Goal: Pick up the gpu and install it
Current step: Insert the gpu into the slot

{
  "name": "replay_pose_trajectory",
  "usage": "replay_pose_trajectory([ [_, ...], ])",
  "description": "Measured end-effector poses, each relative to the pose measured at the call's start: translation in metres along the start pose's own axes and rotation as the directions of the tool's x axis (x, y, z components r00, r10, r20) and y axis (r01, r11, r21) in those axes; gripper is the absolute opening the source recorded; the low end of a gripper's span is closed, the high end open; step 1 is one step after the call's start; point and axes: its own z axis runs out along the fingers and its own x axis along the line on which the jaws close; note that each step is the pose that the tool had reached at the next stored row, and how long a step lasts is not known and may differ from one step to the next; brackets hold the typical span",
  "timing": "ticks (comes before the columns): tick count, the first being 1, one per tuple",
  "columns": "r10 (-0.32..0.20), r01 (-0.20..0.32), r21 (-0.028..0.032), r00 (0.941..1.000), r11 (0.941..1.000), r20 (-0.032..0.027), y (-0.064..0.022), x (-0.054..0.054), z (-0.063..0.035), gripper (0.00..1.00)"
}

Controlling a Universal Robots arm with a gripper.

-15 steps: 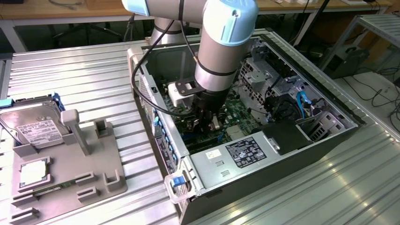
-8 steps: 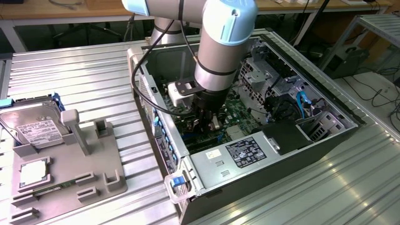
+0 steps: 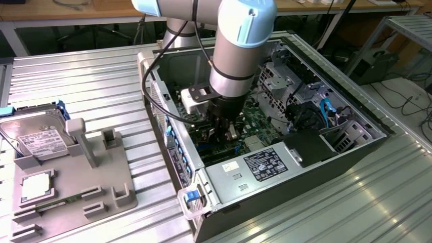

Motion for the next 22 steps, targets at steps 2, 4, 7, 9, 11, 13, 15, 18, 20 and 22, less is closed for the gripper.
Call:
replay_pose_trajectory([
  [2, 0.000, 0.000, 0.0000, 1.0000, 1.0000, -0.0003, 0.0000, -0.0003, 0.0000, 0.28],
  [4, 0.000, 0.000, 0.0000, 1.0000, 1.0000, -0.0004, 0.0001, -0.0005, 0.0005, 0.28],
  [7, 0.000, 0.000, -0.0002, 1.0000, 1.0000, -0.0009, 0.0003, -0.0012, 0.0048, 0.28],
  [9, 0.000, 0.000, -0.0004, 1.0000, 1.0000, -0.0011, 0.0003, -0.0016, 0.0056, 0.28],
  [11, 0.000, 0.000, -0.0002, 1.0000, 1.0000, -0.0009, 0.0003, -0.0017, 0.0058, 0.28],
  [13, 0.000, 0.000, 0.0002, 1.0000, 1.0000, -0.0004, 0.0004, -0.0017, 0.0060, 0.28],
  [15, 0.000, 0.000, 0.0002, 1.0000, 1.0000, -0.0004, 0.0006, -0.0017, 0.0060, 0.28],
  [18, 0.000, 0.000, 0.0002, 1.0000, 1.0000, -0.0002, 0.0007, -0.0017, 0.0060, 0.28],
  [20, 0.000, 0.000, 0.0011, 1.0000, 1.0000, 0.0015, 0.0006, -0.0019, 0.0069, 0.29],
  [22, 0.000, 0.000, 0.0009, 1.0000, 1.0000, -0.0009, 0.0006, -0.0017, 0.0054, 0.35],
])
